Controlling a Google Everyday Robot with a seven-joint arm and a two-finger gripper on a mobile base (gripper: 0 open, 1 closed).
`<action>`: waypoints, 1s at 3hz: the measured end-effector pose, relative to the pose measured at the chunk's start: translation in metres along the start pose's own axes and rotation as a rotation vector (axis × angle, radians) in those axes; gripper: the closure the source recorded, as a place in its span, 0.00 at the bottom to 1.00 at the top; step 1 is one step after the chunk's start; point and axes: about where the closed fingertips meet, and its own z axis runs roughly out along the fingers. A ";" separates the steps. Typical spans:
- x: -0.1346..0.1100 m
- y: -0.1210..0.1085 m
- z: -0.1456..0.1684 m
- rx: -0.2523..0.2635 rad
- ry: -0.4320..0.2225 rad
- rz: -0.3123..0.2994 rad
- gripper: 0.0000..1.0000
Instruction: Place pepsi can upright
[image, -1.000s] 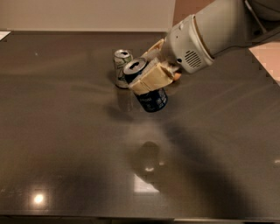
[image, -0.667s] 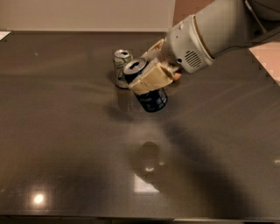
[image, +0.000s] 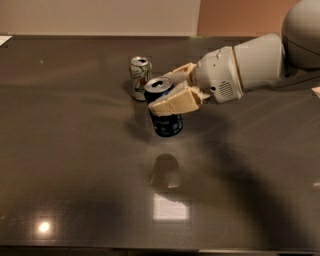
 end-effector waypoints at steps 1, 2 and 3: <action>0.003 0.002 0.004 -0.050 -0.160 0.002 1.00; 0.006 0.005 0.003 -0.068 -0.264 0.001 1.00; 0.012 0.009 0.002 -0.079 -0.281 -0.001 1.00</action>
Offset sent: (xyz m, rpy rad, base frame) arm -0.0065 -0.0112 -0.0155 0.3961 -0.0147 0.0881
